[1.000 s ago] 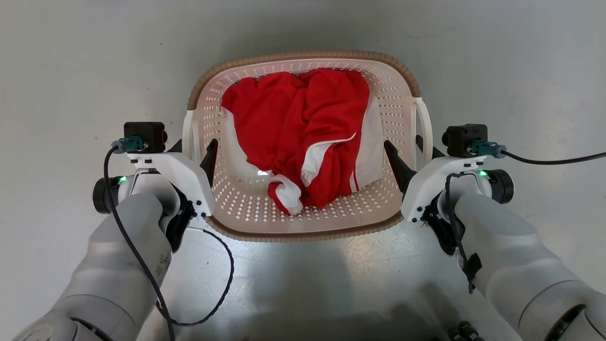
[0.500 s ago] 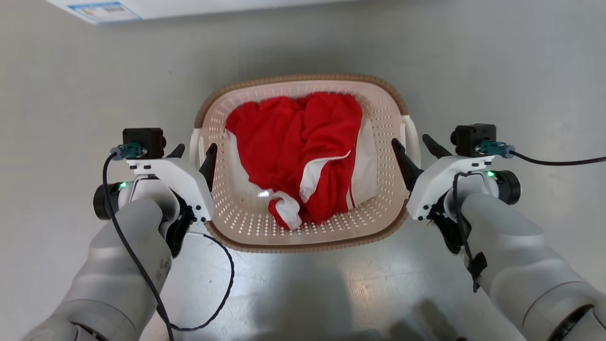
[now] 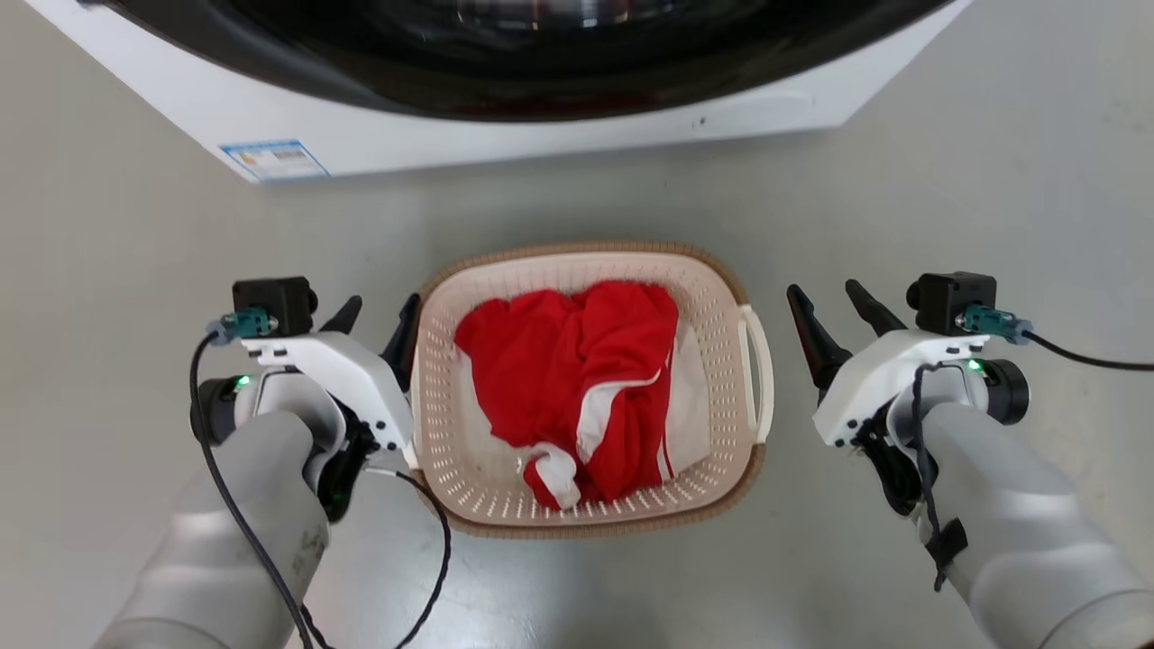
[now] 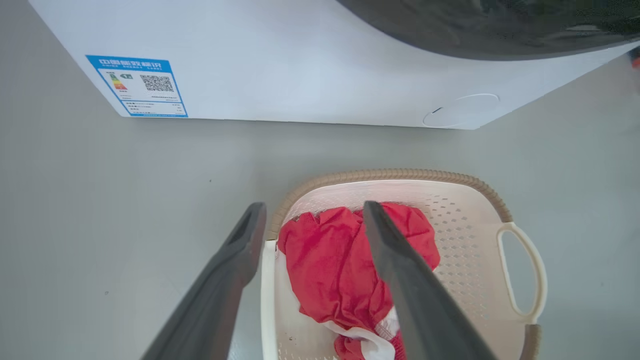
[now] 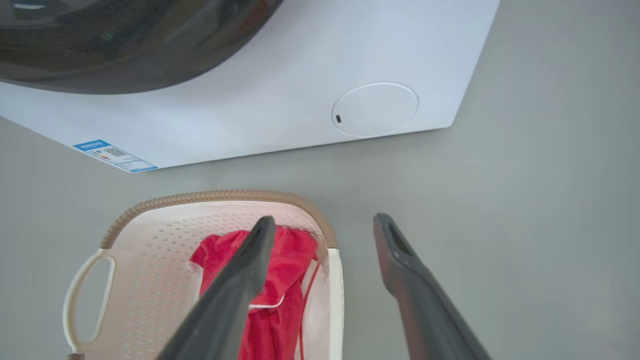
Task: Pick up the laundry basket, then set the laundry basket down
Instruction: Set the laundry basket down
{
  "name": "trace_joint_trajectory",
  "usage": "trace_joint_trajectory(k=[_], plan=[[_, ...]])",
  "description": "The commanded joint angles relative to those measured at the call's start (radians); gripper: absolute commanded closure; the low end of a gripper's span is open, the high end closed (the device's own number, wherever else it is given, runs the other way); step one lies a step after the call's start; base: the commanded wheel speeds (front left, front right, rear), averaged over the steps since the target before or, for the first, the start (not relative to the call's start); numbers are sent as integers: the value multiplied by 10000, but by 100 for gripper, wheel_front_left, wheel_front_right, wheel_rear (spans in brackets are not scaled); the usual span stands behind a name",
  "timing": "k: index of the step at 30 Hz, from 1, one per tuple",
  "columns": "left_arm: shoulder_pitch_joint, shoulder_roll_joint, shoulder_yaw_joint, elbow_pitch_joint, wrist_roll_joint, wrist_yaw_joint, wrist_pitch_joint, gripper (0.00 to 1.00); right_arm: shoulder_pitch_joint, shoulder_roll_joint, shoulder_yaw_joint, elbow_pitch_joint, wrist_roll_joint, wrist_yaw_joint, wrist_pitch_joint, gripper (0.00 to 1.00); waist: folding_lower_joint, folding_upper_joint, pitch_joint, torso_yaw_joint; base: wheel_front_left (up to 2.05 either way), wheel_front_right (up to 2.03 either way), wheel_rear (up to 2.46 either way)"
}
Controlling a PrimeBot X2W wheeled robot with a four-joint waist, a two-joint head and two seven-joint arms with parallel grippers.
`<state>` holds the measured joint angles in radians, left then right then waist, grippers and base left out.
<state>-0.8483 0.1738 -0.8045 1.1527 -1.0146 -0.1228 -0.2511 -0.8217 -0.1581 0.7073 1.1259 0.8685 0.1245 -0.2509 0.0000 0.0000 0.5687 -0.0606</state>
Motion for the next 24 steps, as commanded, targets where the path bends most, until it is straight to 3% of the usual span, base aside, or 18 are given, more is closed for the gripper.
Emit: trace_joint_trajectory(k=[1,14,24], plan=[[324,345,456,-351,338,132,-104,0,587,-44,-219,-317,-395,62,-108,0,0,0,-514,79,0,0,0],[2115,356,3539,-3237,3245,439,-106,0,2078,286,-3710,-3220,-4037,62,-109,0,0,0,-1454,189,0,0,0],[3578,14,5463,-4999,4725,224,-106,0,3511,686,-5311,-4906,-5543,62,-109,0,0,0,-2497,309,0,0,0]])
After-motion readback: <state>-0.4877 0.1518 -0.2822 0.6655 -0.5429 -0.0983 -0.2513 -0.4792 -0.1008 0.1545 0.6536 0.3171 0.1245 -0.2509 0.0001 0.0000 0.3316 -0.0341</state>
